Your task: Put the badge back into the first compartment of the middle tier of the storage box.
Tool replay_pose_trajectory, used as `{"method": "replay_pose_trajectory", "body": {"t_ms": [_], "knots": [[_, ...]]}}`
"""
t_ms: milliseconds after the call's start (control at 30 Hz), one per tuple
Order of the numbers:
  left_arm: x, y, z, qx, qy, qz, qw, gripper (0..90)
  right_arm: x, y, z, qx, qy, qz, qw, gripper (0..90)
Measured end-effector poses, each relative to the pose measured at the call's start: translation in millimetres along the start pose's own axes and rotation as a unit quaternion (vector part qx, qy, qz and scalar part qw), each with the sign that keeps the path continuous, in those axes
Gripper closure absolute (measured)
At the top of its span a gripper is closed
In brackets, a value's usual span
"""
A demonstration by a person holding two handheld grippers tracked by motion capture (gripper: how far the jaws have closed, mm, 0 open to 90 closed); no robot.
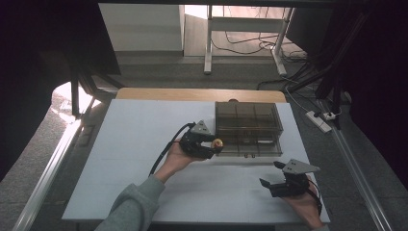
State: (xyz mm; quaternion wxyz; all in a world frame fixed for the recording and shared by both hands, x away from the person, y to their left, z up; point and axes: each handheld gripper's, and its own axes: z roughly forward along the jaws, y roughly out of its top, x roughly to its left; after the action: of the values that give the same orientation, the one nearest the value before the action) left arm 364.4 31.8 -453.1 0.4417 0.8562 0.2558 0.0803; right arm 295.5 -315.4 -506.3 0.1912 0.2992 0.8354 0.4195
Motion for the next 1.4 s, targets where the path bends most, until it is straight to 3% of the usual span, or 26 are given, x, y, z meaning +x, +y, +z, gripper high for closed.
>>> {"method": "replay_pose_trajectory", "body": {"t_ms": [800, 1400], "knots": [[4.2, 21.1, 40.2, 0.021, 0.004, -0.001, 0.9998, 46.8, -0.6, -0.6, -0.3, 0.002, 0.001, 0.002, 1.0, 13.0], [5.7, 20.2, 48.8, 0.026, 0.005, -0.001, 0.9997, 42.3, -0.7, -1.1, 1.2, 0.004, 0.002, 0.003, 1.0, 13.0]]}}
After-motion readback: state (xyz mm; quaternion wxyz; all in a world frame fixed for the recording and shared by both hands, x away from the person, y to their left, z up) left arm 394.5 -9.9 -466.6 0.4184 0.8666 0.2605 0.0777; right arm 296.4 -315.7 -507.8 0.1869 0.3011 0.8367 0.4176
